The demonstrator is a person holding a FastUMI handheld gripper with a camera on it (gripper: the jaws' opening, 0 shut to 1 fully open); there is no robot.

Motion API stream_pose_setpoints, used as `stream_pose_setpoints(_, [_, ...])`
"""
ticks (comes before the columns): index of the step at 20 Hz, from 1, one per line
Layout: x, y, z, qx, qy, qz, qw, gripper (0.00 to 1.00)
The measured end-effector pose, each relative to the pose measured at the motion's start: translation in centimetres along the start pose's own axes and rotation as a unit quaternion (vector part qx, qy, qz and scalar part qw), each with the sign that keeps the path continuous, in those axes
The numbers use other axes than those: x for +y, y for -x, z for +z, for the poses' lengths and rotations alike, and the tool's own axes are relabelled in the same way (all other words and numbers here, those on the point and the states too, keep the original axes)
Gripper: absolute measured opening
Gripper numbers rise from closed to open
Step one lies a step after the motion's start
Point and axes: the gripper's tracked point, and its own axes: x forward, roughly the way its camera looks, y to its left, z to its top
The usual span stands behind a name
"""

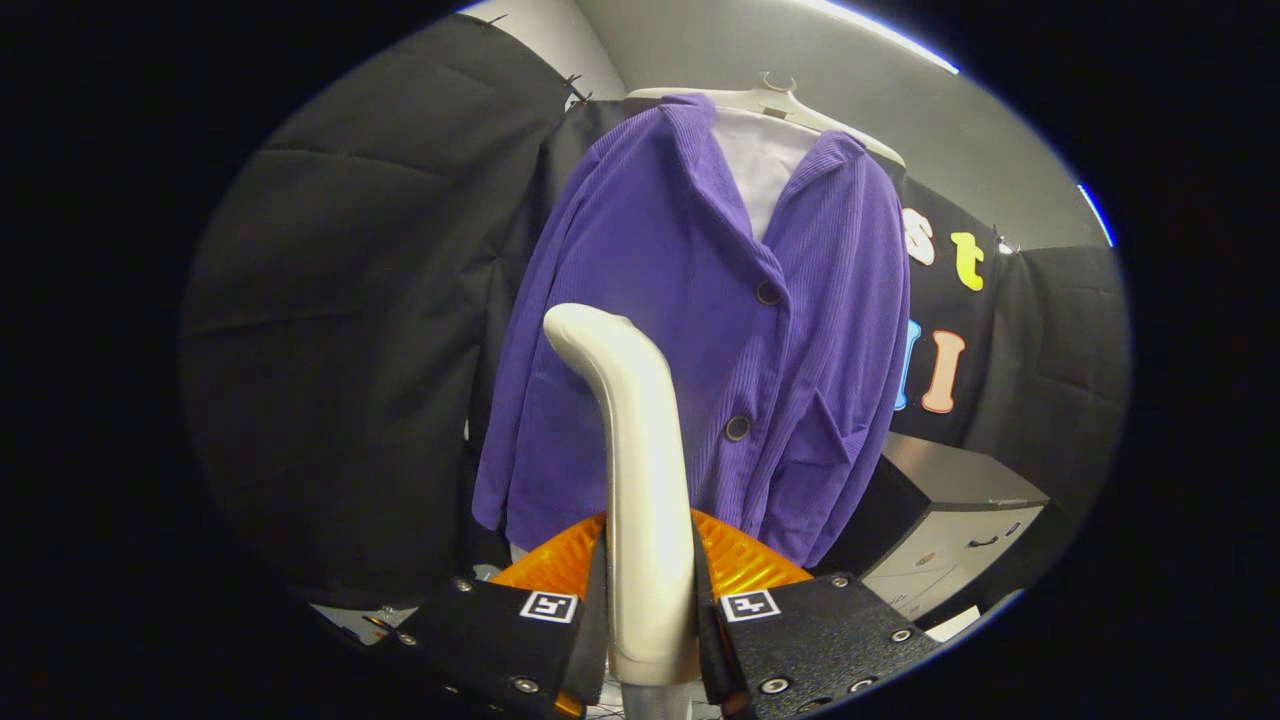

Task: Iron the clothes twice with a garment steamer, once on the left side and once on the right side.

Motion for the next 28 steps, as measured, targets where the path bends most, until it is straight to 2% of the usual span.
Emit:
stream_pose_setpoints(7, [-0.4,0.4,-6.2,0.04,0.021,0.021,0.999,0.38])
stream_pose_setpoints(11, [-0.9,1.0,-10.6,0.077,0.039,0.051,0.995,0.38])
stream_pose_setpoints(17, [-3.6,5.3,-16.3,0.145,-0.005,0.095,0.985,0.38])
stream_pose_setpoints(23, [-11.5,11.0,-19.7,0.182,-0.067,0.104,0.975,0.38])
stream_pose_setpoints(28, [-18.8,14.9,-17.7,0.163,-0.126,0.085,0.975,0.38])
